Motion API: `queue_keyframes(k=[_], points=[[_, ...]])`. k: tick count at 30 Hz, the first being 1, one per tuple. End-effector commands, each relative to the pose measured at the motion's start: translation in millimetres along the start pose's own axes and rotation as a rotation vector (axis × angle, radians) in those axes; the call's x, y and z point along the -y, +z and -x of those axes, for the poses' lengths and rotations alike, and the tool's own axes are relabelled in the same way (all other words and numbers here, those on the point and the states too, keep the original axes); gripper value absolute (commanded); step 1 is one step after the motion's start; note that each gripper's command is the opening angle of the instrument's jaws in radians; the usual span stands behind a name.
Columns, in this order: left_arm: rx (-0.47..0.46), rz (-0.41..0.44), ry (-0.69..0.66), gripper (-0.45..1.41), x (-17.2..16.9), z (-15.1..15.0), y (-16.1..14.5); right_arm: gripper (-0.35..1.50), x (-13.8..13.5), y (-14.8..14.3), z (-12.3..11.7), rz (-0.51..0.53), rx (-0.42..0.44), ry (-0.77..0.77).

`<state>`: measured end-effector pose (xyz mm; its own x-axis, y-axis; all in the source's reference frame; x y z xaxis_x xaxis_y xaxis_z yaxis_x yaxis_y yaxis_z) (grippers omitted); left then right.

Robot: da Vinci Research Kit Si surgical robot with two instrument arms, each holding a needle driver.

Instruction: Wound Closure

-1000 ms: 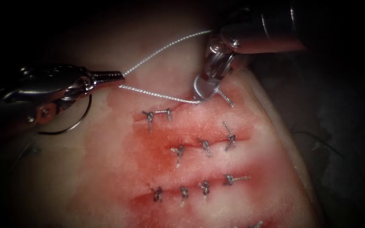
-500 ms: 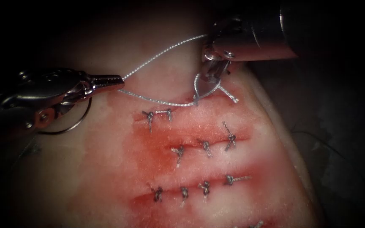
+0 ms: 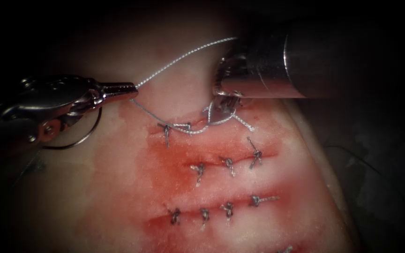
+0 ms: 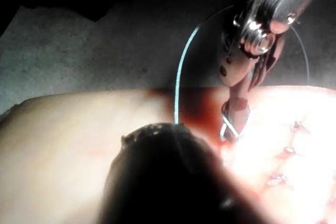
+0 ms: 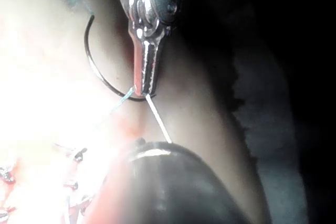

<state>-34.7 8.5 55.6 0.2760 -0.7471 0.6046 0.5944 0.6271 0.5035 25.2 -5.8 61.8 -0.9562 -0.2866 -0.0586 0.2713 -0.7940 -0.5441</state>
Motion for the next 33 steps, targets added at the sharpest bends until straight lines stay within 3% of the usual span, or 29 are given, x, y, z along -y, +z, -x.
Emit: queue_keyframes(k=[1,11,18,22,26,33], points=[[0.003,0.003,0.002,-0.45,-0.4,0.9,0.7,-0.35,1.0,-0.4,0.6,0.026,0.000,0.035],[-0.005,0.007,0.003,-0.45,-0.3,0.8,0.7,-0.35,2.9,-4.2,0.1,0.128,0.031,0.323],[-0.050,0.018,0.088,-0.45,-1.3,0.0,1.3,-0.35,2.8,-4.7,0.0,0.164,0.024,0.343],[-0.131,0.047,0.141,-0.45,-2.3,-1.6,1.5,-0.35,2.9,-4.7,0.0,0.191,0.030,0.347],[-0.225,0.067,0.163,-0.45,-2.3,-4.8,1.4,-0.35,3.5,-5.5,0.3,0.219,0.063,0.346],[-0.295,0.090,0.176,-0.45,-2.5,-6.1,1.1,-0.35,3.8,-6.5,0.4,0.299,0.143,0.349]])
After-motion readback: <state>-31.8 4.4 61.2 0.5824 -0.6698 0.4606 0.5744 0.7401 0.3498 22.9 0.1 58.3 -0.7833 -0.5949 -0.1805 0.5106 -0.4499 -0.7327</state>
